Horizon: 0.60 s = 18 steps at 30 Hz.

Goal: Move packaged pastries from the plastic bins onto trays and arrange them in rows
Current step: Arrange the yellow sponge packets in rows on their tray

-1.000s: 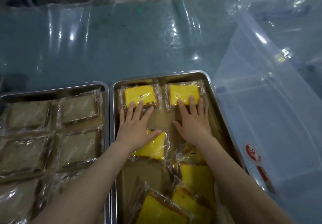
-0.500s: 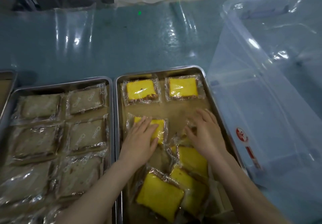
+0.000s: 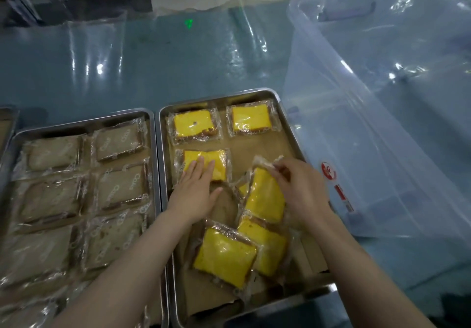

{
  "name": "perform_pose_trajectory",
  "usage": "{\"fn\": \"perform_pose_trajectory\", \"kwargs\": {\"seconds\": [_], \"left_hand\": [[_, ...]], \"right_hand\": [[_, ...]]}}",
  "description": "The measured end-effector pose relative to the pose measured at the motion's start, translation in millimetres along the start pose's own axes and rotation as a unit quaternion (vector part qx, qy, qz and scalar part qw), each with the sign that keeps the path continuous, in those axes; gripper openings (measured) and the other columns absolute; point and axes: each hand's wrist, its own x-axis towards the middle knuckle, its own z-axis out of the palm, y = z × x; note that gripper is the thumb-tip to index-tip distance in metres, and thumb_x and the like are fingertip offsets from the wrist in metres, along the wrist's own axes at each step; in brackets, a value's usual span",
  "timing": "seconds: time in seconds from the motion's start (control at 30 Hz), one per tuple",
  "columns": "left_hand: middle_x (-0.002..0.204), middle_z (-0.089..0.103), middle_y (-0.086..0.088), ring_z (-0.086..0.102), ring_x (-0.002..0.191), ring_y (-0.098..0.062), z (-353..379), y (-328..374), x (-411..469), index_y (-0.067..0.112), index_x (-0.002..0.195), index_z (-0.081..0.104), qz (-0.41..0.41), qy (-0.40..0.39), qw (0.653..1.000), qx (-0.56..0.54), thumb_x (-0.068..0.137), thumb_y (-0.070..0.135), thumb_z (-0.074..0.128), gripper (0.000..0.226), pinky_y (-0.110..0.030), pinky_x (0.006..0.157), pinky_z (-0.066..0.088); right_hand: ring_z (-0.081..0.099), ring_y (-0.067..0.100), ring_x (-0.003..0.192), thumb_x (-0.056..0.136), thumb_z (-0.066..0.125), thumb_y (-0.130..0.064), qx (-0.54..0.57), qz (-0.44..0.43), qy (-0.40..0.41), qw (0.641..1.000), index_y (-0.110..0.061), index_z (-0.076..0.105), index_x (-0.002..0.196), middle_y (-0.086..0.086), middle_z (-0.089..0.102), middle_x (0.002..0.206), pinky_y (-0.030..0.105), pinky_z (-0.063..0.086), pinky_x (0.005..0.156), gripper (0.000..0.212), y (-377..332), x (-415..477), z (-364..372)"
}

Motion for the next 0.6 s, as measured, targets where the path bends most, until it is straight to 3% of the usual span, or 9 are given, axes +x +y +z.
{"fn": "perform_pose_trajectory", "kwargs": {"seconds": [0.07,0.13,0.2,0.3,0.43,0.6], "left_hand": [[0.155,-0.016,-0.001,-0.014,0.143,-0.017,-2.0,1.6,-5.3,0.028,0.15,-0.006,0.006,0.024,1.0,0.007,0.096,0.053,0.031,0.07,-0.032,0.109,-0.008],[0.156,-0.014,-0.001,-0.012,0.143,-0.018,-0.6,3.2,-13.6,0.028,0.15,-0.003,0.017,0.018,1.0,0.002,0.096,0.054,0.029,0.068,-0.033,0.111,-0.006],[0.157,-0.012,0.0,-0.01,0.144,-0.019,2.0,2.8,-21.2,0.03,0.151,0.0,0.006,-0.015,1.0,-0.019,0.095,0.056,0.029,0.069,-0.034,0.113,-0.002],[0.156,-0.016,0.002,-0.015,0.143,-0.018,9.3,-0.5,-28.1,0.033,0.149,-0.004,-0.013,-0.05,0.998,-0.024,0.093,0.059,0.031,0.071,-0.035,0.113,-0.003],[0.155,-0.02,0.003,-0.019,0.141,-0.018,16.7,-1.8,-28.5,0.035,0.149,-0.005,-0.026,-0.058,0.998,-0.019,0.091,0.063,0.03,0.073,-0.036,0.112,-0.004],[0.153,-0.024,0.006,-0.021,0.14,-0.016,17.2,0.2,-23.4,0.037,0.148,-0.006,-0.042,-0.059,0.997,-0.021,0.09,0.063,0.035,0.076,-0.042,0.114,0.002]], "right_hand": [[0.058,0.016,0.069,0.095,0.054,-0.035,0.003,0.02,0.121,0.992,-0.018,0.062,0.09,-0.006,0.061,0.079,0.024,0.036,0.051,0.019,-8.4,7.3,-3.7],[0.062,0.021,0.08,0.095,0.054,-0.025,0.007,0.039,0.155,0.987,-0.018,0.06,0.104,-0.002,0.065,0.093,0.024,0.04,0.055,0.013,-10.6,18.4,-2.1],[0.057,0.026,0.108,0.094,0.055,-0.026,-0.021,0.063,0.094,0.993,-0.02,0.047,0.13,0.003,0.06,0.123,0.036,0.048,0.079,0.037,-8.3,27.8,5.9],[0.024,0.031,0.141,0.09,0.057,-0.042,-0.112,0.015,-0.02,0.993,-0.024,0.022,0.148,0.007,0.026,0.155,0.045,0.027,0.11,0.07,-0.9,23.6,24.3],[-0.01,0.029,0.146,0.095,0.033,-0.057,-0.173,-0.066,-0.174,0.967,-0.035,0.009,0.15,0.002,-0.001,0.161,0.051,0.007,0.114,0.063,15.0,5.9,56.0],[-0.004,0.029,0.146,0.093,0.033,-0.061,-0.16,-0.043,-0.194,0.967,-0.04,0.007,0.148,-0.004,0.0,0.16,0.056,0.018,0.111,0.065,18.4,12.8,58.3]]}}
